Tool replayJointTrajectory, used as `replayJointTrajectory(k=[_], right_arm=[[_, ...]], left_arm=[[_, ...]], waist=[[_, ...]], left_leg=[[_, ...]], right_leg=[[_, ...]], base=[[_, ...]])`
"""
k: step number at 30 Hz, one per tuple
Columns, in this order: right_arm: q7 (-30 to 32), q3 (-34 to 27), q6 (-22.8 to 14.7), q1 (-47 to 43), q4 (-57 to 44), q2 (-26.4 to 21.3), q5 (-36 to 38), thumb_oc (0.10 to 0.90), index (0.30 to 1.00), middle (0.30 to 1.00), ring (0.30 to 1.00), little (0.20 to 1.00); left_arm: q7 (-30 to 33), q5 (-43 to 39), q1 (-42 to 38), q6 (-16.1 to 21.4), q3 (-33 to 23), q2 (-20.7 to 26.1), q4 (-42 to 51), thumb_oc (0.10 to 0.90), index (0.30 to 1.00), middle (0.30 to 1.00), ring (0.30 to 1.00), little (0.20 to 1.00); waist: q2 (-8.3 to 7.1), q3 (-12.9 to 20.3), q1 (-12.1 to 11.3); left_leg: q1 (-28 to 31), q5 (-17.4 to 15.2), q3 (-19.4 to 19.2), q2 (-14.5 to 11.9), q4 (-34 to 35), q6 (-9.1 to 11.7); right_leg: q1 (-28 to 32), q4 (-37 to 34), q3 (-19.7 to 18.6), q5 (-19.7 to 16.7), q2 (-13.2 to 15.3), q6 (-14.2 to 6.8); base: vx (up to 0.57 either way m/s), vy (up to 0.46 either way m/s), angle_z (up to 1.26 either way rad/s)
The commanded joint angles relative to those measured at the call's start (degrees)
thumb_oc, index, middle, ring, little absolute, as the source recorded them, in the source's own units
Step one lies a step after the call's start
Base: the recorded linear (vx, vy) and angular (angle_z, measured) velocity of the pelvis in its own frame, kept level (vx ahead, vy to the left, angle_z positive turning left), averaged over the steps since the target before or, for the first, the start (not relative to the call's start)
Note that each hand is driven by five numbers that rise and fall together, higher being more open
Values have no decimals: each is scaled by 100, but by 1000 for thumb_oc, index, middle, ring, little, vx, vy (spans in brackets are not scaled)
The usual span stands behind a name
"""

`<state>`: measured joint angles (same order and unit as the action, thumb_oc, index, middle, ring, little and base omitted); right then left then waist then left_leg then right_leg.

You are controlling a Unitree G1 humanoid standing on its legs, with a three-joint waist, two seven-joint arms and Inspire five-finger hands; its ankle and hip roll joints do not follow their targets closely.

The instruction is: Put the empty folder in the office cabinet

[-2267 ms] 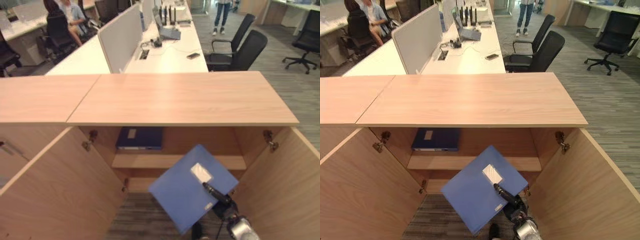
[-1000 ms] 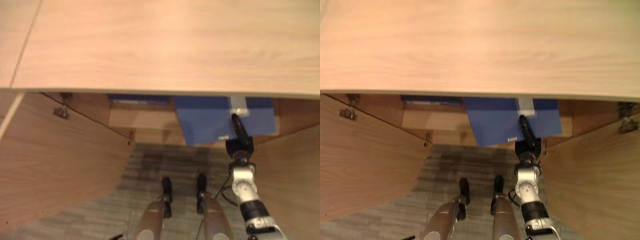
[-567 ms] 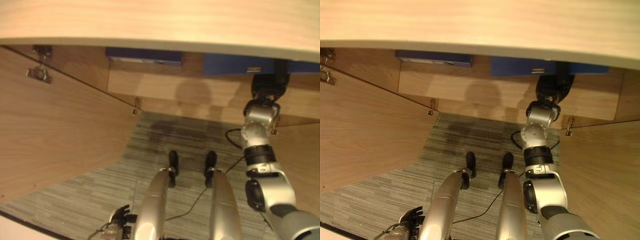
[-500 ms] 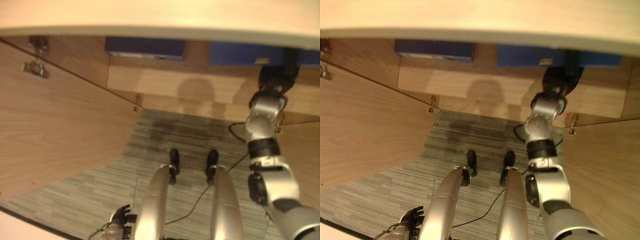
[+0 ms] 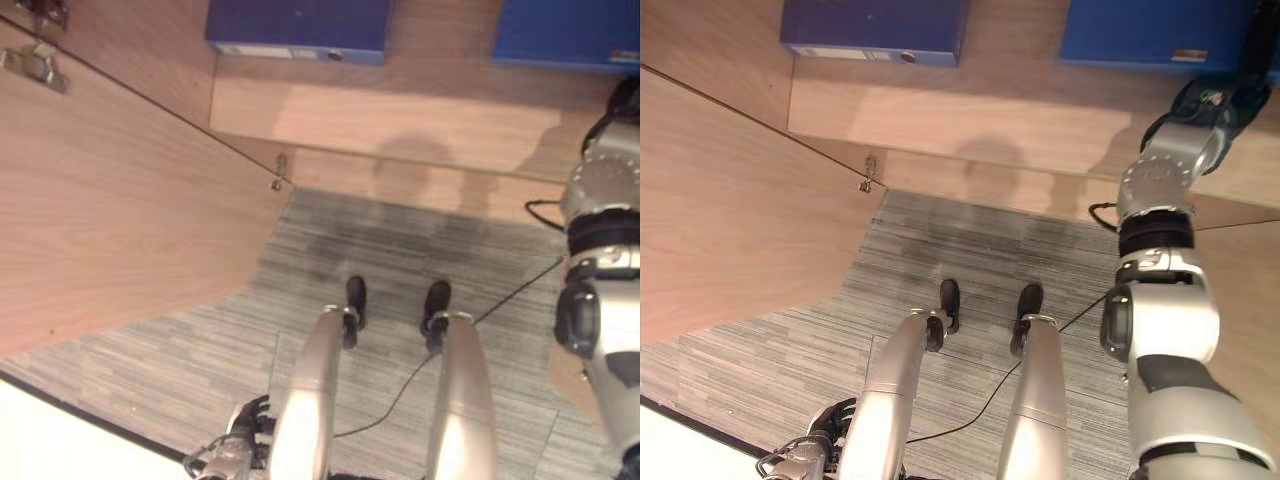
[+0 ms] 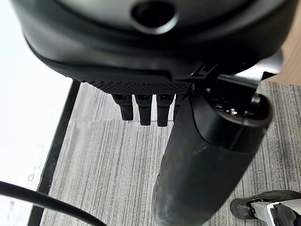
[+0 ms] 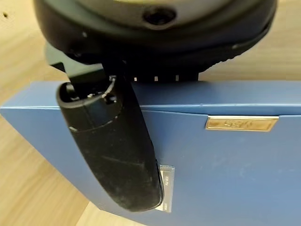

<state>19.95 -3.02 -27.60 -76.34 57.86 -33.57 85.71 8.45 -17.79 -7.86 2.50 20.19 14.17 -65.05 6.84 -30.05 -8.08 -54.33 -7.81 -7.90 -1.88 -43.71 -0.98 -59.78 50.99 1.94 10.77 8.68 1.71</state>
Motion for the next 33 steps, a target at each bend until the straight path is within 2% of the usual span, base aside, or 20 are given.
replayJointTrajectory(k=[1, 3, 4, 8, 13, 17, 21, 24, 27, 28, 33], right_arm=[[-100, 379, 136, -76, -80, -412, -153, 400, 300, 300, 300, 300], [-102, 419, 189, -120, -18, -430, -147, 400, 300, 300, 300, 300], [-148, 539, 325, -134, 133, -486, -146, 800, 900, 900, 900, 900], [-394, 849, 594, -230, 291, -589, -155, 800, 900, 900, 900, 900], [-824, 1726, 1420, -233, 589, -691, -690, 800, 900, 900, 900, 900], [-1176, 2195, 1838, -88, 543, -644, -1016, 800, 900, 900, 900, 900], [-1595, 2790, 2464, 195, 580, -628, -1732, 800, 900, 900, 900, 900], [-1832, 2938, 2677, 428, 624, -631, -2055, 800, 900, 900, 900, 900], [-1914, 2970, 2716, 514, 626, -637, -2121, 800, 900, 900, 900, 900], [-2163, 3160, 2890, 747, 506, -677, -2438, 800, 900, 900, 900, 900], [-2563, 3666, 3023, 864, 371, -990, -3214, 800, 900, 900, 900, 900]], left_arm=[[170, -213, 531, -139, 207, 446, -274, 800, 900, 900, 900, 900], [178, -233, 529, -140, 229, 458, -243, 800, 900, 900, 900, 900], [159, -237, 536, -150, 223, 491, -240, 800, 900, 900, 900, 900], [93, -242, 551, -162, 203, 555, -262, 800, 900, 900, 900, 900], [-96, -179, 516, -161, 159, 685, -229, 800, 900, 900, 900, 900], [-220, -104, 498, -152, 153, 754, -205, 800, 900, 900, 900, 900], [-409, 62, 455, -150, 112, 830, -211, 800, 900, 900, 900, 900], [-488, 128, 456, -134, 89, 846, -220, 800, 900, 900, 900, 900], [-502, 144, 454, -132, 80, 847, -222, 800, 900, 900, 900, 900], [-570, 234, 452, -118, 43, 858, -245, 800, 900, 900, 900, 900], [-692, 293, 500, -84, 7, 874, -207, 800, 900, 900, 900, 900]], waist=[[161, 414, -19], [167, 412, -29], [165, 419, -43], [150, 434, -80], [78, 413, -126], [29, 376, -167], [-24, 294, -158], [-49, 234, -140], [-55, 212, -133], [-78, 173, -119], [-124, 128, -91]], left_leg=[[-185, -162, 43, 209, 255, -59], [-196, -153, 41, 220, 275, -61], [-185, -141, 47, 230, 307, -62], [-116, -115, 60, 258, 413, -67], [10, -57, 61, 249, 558, -53], [105, -1, 74, 255, 711, -47], [189, 83, 89, 244, 853, -32], [242, 128, 97, 251, 935, -33], [249, 139, 87, 256, 943, -31], [284, 157, 76, 245, 980, -30], [303, 183, 54, 231, 1010, -28]], right_leg=[[523, -124, 237, 568, -42, -9], [515, -142, 250, 554, -42, -9], [509, -138, 262, 546, -45, -7], [560, -199, 285, 523, -40, -15], [662, -319, 348, 426, -41, -28], [761, -456, 402, 348, -37, -49], [847, -604, 452, 260, -26, -63], [900, -679, 477, 224, -18, -67], [912, -696, 481, 214, -15, -69], [945, -739, 489, 192, 0, -74], [954, -782, 492, 133, 17, -72]], base=[[0, 0, 0], [0, 0, 0], [0, 0, 0], [3, -2, 3], [0, -1, 1], [-14, -3, -6], [-12, -3, -4], [-12, 3, 3], [-11, 10, 4], [0, 0, 0], [-14, 11, -1]])
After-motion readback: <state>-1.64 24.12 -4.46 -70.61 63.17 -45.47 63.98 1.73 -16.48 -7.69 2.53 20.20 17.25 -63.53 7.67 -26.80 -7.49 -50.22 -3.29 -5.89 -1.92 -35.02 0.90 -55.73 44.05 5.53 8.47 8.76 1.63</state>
